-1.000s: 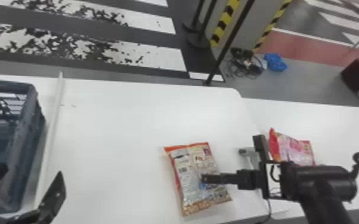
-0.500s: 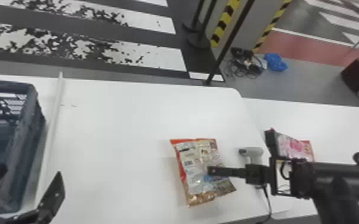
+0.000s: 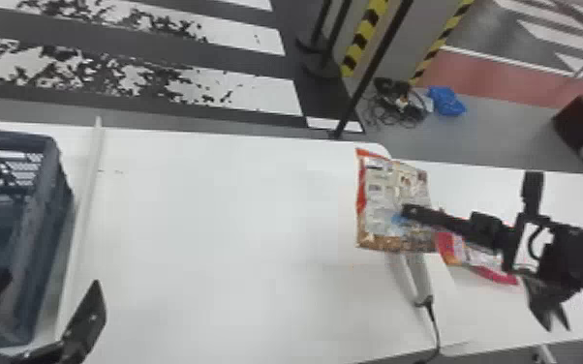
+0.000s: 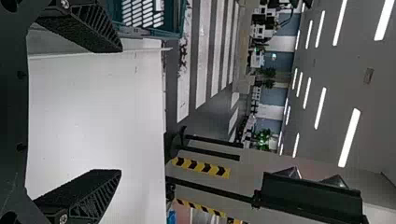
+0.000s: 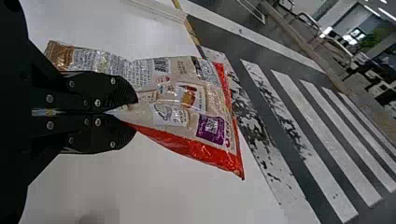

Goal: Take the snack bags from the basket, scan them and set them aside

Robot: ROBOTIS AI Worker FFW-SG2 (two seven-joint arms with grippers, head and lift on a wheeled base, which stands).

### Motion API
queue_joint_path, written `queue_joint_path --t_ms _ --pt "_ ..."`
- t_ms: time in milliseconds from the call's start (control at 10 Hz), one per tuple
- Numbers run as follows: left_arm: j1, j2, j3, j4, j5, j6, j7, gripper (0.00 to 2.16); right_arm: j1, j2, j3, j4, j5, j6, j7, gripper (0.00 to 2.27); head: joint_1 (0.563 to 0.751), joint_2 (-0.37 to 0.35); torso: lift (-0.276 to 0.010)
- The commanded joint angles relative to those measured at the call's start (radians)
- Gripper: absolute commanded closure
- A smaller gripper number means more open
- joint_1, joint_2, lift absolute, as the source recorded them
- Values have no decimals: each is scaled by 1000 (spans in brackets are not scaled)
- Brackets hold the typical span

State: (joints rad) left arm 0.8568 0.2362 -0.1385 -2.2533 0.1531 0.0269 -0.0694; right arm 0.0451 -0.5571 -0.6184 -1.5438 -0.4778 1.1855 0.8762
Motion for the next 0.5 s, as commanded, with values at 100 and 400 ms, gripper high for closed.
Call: queue_joint_path --t_ms 100,400 --pt "1 0 -7 6 -3 0 -4 70 -91 -73 -49 264 -32 -186 -79 2246 695 -350 -75" --pt "-10 0 -16 18 -3 -3 -3 70 -96 -72 -52 360 -44 -373 -342 2246 695 -350 -75"
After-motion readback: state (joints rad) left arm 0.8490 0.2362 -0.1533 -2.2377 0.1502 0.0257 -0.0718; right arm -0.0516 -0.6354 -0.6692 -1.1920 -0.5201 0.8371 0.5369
